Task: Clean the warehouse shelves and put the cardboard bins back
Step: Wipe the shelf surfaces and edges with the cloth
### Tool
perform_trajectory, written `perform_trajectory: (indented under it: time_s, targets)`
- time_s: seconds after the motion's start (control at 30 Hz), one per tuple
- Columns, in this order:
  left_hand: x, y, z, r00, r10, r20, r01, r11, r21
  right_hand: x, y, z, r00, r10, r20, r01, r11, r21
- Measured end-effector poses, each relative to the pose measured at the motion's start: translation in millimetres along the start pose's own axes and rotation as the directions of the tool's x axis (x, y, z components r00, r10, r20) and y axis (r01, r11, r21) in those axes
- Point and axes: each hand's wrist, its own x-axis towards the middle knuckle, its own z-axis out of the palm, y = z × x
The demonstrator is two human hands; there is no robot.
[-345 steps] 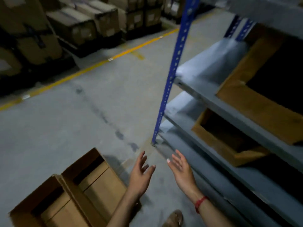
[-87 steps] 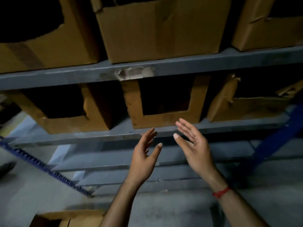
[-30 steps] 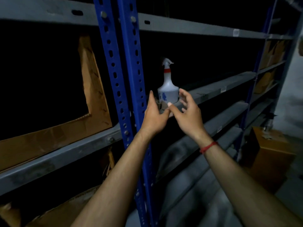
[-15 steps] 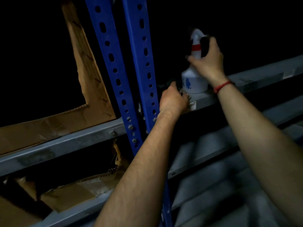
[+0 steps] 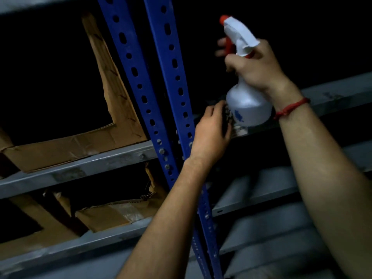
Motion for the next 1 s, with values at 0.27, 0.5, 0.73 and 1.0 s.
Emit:
perform_trajectory:
  time_s: [0.27, 0.5, 0.73, 1.0]
  targets:
    - [-95, -9, -40, 0.976, -0.068, -0.205, -0.015, 0.926, -0.377, -78, -49, 39, 0.996, 0.08, 0.044, -0.088, 0.971, 0.223]
    - [-189, -64, -59, 0.686, -0.698, 0.205, 0.322, 0.039, -0.946, -154, -59, 141, 0.927, 0.145, 0.345, -0.231, 0.947, 0.222]
    - [-276, -113, -115, 0.496, -0.827, 0.265, 0.11, -0.243, -0.964, -235, -57, 221, 0.722, 0.148, 0.676, -0.367, 0.91, 0.193]
    - [-320, -147, -157, 0.406, -0.88, 0.246, -0.083, -0.304, -0.949, -298, -52, 253, 0.449, 0.219, 0.866, -0.403, 0.915, -0.023]
